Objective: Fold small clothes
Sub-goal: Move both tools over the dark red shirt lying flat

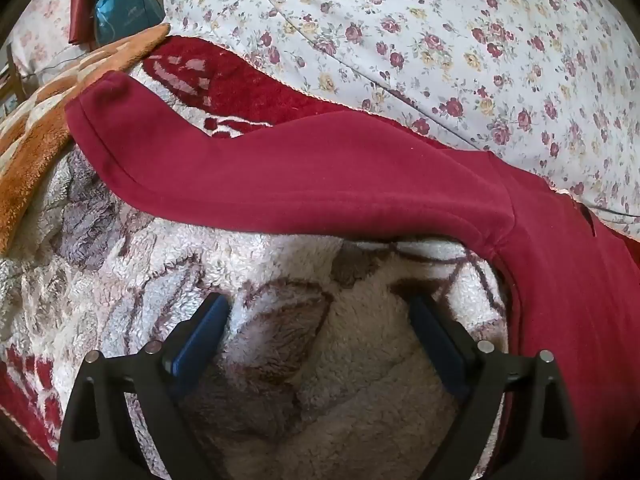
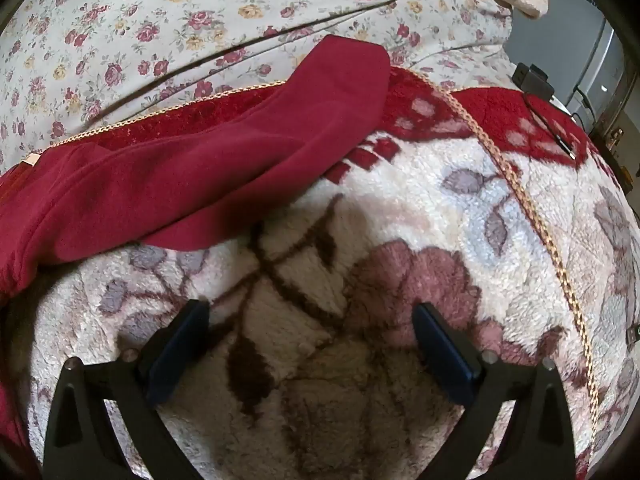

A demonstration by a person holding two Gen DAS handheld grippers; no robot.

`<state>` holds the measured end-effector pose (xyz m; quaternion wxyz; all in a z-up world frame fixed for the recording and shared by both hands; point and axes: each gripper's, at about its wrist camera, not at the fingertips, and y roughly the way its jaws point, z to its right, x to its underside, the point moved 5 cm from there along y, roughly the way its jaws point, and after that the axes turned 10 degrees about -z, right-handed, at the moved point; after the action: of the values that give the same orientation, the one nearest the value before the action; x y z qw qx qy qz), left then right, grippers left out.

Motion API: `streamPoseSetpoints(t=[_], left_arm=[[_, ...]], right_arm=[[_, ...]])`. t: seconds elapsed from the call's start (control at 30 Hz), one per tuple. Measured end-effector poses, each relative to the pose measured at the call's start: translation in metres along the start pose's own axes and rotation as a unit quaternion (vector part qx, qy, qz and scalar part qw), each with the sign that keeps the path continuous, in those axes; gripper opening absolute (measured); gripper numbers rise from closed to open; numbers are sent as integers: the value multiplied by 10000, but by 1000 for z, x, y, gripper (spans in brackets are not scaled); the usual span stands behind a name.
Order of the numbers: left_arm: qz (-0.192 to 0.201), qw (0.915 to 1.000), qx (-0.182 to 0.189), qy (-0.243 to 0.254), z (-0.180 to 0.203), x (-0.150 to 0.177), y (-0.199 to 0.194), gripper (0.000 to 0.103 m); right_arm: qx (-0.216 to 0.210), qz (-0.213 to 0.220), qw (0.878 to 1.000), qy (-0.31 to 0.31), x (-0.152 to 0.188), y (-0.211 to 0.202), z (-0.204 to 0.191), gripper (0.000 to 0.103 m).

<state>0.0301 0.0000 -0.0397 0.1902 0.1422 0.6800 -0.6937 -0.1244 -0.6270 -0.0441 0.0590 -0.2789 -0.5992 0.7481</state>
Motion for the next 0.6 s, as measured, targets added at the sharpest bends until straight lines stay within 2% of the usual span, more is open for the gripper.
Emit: streamPoseSetpoints(t=[0.33,0.47,0.53,0.6], left_arm=[[-152,9999,40,2,3,-3,3,77],[-315,9994,-161,-2,8,2,-6,76],[-320,9991,-269,-32,10,8,-15,71],[-265,9987,-406,139,17,14,-26,68]], right_arm=[[-7,-2,10000,3,-1,0,0,103],[40,10,10000,40,0,0,-1,103],[13,4,10000,52,-1,0,0,103],[9,-2,10000,55,-3,-1,1,103]])
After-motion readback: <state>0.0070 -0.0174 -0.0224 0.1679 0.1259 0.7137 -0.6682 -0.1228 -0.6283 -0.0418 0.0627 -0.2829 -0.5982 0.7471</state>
